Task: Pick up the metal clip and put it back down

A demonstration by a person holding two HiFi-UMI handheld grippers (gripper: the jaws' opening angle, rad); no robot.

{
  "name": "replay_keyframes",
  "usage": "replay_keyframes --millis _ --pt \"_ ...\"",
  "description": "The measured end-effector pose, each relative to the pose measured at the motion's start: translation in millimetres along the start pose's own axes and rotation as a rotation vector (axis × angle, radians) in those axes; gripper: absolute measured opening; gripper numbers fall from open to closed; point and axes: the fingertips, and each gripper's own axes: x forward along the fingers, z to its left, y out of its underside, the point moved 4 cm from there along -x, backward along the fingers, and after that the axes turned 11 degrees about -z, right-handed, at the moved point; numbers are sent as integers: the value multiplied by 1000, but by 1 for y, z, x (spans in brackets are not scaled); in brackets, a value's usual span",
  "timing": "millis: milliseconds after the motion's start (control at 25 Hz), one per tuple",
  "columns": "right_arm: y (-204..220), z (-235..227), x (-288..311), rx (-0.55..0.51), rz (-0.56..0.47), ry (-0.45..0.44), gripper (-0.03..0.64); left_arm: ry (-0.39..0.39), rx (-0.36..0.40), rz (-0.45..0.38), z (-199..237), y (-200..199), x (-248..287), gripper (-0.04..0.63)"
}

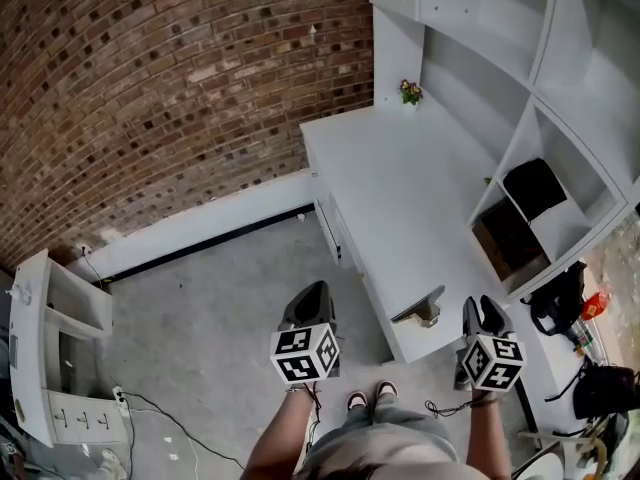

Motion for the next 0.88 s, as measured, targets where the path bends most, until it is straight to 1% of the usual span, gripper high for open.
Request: replay_keyframes --millis 200,320,400,520,600,720,880 --pt "11 3 11 -34 57 -84 133 -46 6 20 5 11 -8 11" --pt "16 6 16 -87 85 -134 133 -76 -2 34 9 19 -14 11" --pt "21 10 20 -149 113 -176 135 -96 -10 46 11 27 -19 11" --pt "28 18 26 -268 153 -248 135 -127 -21 66 14 38 -25 11" --pt "36 23 30 -321 177 -302 135 -146 -22 78 17 44 -29 11" --pt "50 27 37 -395 226 -399 135 -172 -14 95 19 53 -35 11" --pt "69 29 44 -520 290 -541 133 -208 -10 118 24 63 -45 11"
